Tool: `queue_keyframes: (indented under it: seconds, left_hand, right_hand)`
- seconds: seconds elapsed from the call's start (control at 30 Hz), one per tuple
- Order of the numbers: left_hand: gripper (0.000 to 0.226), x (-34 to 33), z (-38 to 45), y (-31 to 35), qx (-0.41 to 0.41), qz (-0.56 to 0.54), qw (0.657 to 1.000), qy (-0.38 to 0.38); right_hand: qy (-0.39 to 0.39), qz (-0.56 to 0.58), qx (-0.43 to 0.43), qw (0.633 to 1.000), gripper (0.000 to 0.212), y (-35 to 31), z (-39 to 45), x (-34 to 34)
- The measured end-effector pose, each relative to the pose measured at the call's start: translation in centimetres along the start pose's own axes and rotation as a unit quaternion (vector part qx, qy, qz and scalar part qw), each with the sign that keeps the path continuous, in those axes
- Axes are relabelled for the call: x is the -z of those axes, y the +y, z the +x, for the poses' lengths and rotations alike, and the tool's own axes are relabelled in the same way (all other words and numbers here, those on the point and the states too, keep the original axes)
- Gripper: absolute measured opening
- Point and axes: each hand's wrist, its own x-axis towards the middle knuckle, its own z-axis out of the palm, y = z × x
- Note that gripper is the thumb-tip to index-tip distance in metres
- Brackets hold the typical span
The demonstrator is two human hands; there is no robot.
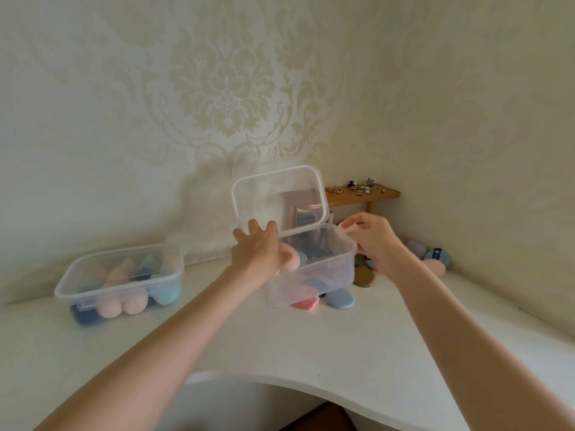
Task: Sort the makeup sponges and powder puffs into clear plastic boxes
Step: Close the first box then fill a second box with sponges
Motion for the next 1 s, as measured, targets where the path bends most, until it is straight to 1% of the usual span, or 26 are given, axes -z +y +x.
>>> queue_keyframes:
  seconds: [0.1,0.2,0.27,0.37,0.4,0.47,0.5,0.53,0.63,0.7,0.8,0.87,0.9,0.93,1.0]
  left_hand:
    - [0.045,-0.1,-0.4,3.4,-0.035,-0.019,0.999,-0.030]
    - [0.054,-1.3,-1.6,7.0,-0.080,-0.039,0.994,-0.070]
    - [0.054,-2.2,-2.6,9.1,-0.095,-0.065,0.989,-0.089]
    - [0.051,-4.0,-3.9,12.4,-0.124,-0.088,0.982,-0.109]
    - [0.050,-4.8,-4.0,13.3,-0.130,-0.082,0.981,-0.114]
    - [0.050,-6.1,-4.1,14.2,-0.141,-0.051,0.982,-0.118]
    - [0.050,-6.8,-3.9,14.5,-0.148,-0.033,0.982,-0.114]
    - [0.050,-7.4,-3.5,14.3,-0.148,-0.020,0.983,-0.105]
    - [0.050,-8.2,-2.4,12.6,-0.126,0.002,0.989,-0.078]
    - [0.051,-8.0,-1.6,11.4,-0.123,0.034,0.989,-0.071]
    - [0.056,-7.1,-0.6,9.0,-0.118,0.079,0.988,-0.064]
    - [0.056,-6.5,0.2,6.9,-0.100,0.095,0.989,-0.056]
    - [0.054,-6.1,0.6,6.0,-0.093,0.097,0.990,-0.052]
    - [0.051,-5.8,0.9,5.3,-0.087,0.098,0.990,-0.051]
    - [0.050,-5.5,1.3,4.7,-0.088,0.108,0.989,-0.050]
  right_hand:
    - [0.040,0.029,-0.022,0.999,0.018,-0.4,-0.3,3.9]
    - [0.089,0.050,-0.067,0.993,0.029,1.1,-1.0,7.7]
    - [0.117,0.036,-0.074,0.990,0.029,2.4,-1.8,9.8]
    - [0.189,0.028,-0.078,0.978,0.030,3.9,-2.5,12.8]
    - [0.213,0.034,-0.079,0.973,0.030,4.4,-2.5,13.6]
    - [0.232,0.008,-0.086,0.969,0.026,5.5,-2.4,14.4]
    - [0.231,-0.007,-0.090,0.969,0.026,5.8,-2.5,14.8]
    - [0.212,-0.020,-0.093,0.973,0.026,5.8,-2.8,14.5]
    - [0.121,-0.058,-0.101,0.986,0.026,6.5,-2.6,12.8]
    - [0.114,-0.092,-0.103,0.984,0.021,6.8,-1.9,11.2]
    - [0.093,-0.112,-0.086,0.986,0.023,6.8,-1.1,8.3]
    - [0.061,-0.113,-0.066,0.989,0.014,6.8,-0.4,6.3]
    - [0.058,-0.124,-0.042,0.990,0.014,6.5,-0.3,5.4]
    - [0.075,-0.146,-0.006,0.986,0.015,6.2,0.1,4.7]
    - [0.137,-0.178,0.074,0.972,0.022,5.0,0.7,3.7]
